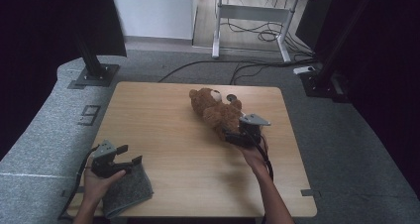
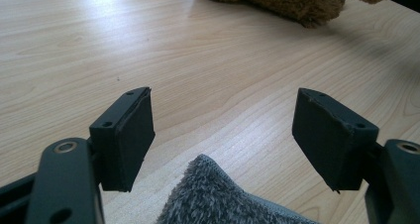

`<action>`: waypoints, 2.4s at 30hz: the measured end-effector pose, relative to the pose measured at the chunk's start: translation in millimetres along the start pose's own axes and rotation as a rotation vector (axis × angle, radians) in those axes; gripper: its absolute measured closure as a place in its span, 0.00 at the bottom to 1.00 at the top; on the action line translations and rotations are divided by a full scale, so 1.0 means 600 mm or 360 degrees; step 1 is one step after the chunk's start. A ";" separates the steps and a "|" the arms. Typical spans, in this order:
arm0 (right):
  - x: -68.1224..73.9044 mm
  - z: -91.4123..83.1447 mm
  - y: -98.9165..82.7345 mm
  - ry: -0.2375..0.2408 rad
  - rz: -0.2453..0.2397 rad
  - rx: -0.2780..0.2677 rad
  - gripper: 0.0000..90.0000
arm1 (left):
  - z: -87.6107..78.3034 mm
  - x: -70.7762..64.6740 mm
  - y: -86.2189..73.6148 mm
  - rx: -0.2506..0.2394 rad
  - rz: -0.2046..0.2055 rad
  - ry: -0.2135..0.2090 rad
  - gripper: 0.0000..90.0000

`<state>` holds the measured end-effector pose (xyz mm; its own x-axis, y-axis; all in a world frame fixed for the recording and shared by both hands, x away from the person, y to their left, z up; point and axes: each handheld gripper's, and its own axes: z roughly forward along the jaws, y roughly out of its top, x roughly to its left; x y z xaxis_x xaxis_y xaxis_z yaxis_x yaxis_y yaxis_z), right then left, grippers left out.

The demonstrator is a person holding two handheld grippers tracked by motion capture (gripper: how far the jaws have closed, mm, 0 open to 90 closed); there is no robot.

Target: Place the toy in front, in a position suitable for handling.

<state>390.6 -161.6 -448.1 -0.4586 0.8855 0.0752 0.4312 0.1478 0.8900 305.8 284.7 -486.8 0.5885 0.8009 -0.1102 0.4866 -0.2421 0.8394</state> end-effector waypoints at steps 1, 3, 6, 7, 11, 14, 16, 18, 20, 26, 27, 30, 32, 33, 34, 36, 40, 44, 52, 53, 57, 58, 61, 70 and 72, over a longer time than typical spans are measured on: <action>0.000 0.000 0.000 0.0000 0.0000 0.0000 0.27 | 0.000 0.000 0.000 0.0000 0.0000 0.0000 0.27; 0.006 0.020 0.010 0.0027 0.0010 0.0012 0.28 | 0.001 -0.001 0.000 -0.0001 0.0003 -0.0008 0.27; 0.013 0.032 0.016 0.0030 -0.0004 0.0028 0.28 | 0.000 -0.001 0.000 -0.0002 0.0002 -0.0009 0.27; 0.016 0.038 0.018 0.0036 -0.0008 0.0033 0.28 | 0.000 -0.001 0.000 -0.0002 0.0005 -0.0009 0.27; 0.030 0.068 0.031 0.0038 -0.0036 0.0075 0.30 | -0.003 0.000 0.001 -0.0017 -0.0001 -0.0009 0.27; 0.033 0.084 0.037 0.0025 -0.0040 0.0082 0.35 | -0.004 0.001 0.001 -0.0017 0.0001 -0.0006 0.27; 0.035 0.094 0.039 0.0024 -0.0031 0.0081 0.39 | -0.004 0.002 0.001 -0.0017 0.0000 -0.0007 0.27; 0.039 0.106 0.040 0.0024 -0.0033 0.0107 0.42 | -0.004 0.002 0.001 -0.0015 0.0002 -0.0004 0.27; 0.048 0.119 0.040 0.0011 -0.0058 0.0142 0.44 | -0.004 0.002 0.001 -0.0015 0.0004 -0.0006 0.27; 0.059 0.144 0.031 -0.0025 -0.0114 0.0218 0.62 | -0.008 0.003 0.001 -0.0026 0.0003 0.0000 0.27; 0.058 0.146 0.029 -0.0021 -0.0122 0.0233 0.65 | -0.008 0.004 0.001 -0.0025 0.0003 0.0002 0.27; 0.055 0.147 0.024 -0.0008 -0.0142 0.0248 0.71 | -0.009 0.004 0.001 -0.0025 0.0005 0.0005 0.27; 0.051 0.144 0.019 0.0022 -0.0166 0.0246 0.74 | -0.009 0.005 0.001 -0.0023 0.0002 0.0006 0.27; 0.045 0.139 0.015 0.0074 -0.0137 0.0241 0.75 | -0.008 0.005 0.001 -0.0021 0.0002 0.0008 0.27; 0.042 0.135 0.013 0.0111 -0.0125 0.0234 0.75 | -0.008 0.005 0.001 -0.0020 0.0005 0.0008 0.27; 0.038 0.131 0.011 0.0140 -0.0116 0.0234 0.75 | -0.008 0.005 0.001 -0.0021 0.0005 0.0007 0.27; 0.034 0.107 -0.012 0.0236 -0.0095 0.0151 0.76 | -0.007 0.005 0.001 -0.0019 0.0000 0.0008 0.27; 0.037 0.089 -0.026 0.0284 -0.0083 0.0116 0.76 | -0.004 0.004 0.000 -0.0013 -0.0001 0.0006 0.27; 0.038 0.068 -0.045 0.0353 -0.0060 0.0079 0.76 | -0.004 0.003 0.000 -0.0012 -0.0002 0.0005 0.27; 0.037 0.066 -0.046 0.0362 -0.0055 0.0081 0.76 | -0.004 0.003 0.000 -0.0012 -0.0002 0.0005 0.27; 0.038 0.061 -0.049 0.0365 -0.0060 0.0071 0.76 | -0.005 0.003 0.001 -0.0015 0.0000 0.0005 0.27; 0.040 0.059 -0.051 0.0359 -0.0066 0.0064 0.76 | -0.005 0.003 0.001 -0.0016 -0.0001 0.0005 0.27; 0.047 0.048 -0.061 0.0364 -0.0070 0.0057 0.76 | -0.005 0.004 0.001 -0.0017 0.0000 0.0007 0.27; 0.077 0.022 -0.081 0.0472 -0.0109 0.0039 0.78 | -0.004 0.004 0.001 -0.0016 -0.0002 0.0002 0.27; 0.082 0.017 -0.085 0.0505 -0.0099 0.0033 0.78 | -0.004 0.004 0.001 -0.0017 -0.0003 0.0002 0.27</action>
<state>354.1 -120.9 -494.6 -0.7026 0.6934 0.1601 0.4089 0.2093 0.8883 305.8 287.6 -485.4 0.5870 0.8019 -0.1112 0.4806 -0.2346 0.8449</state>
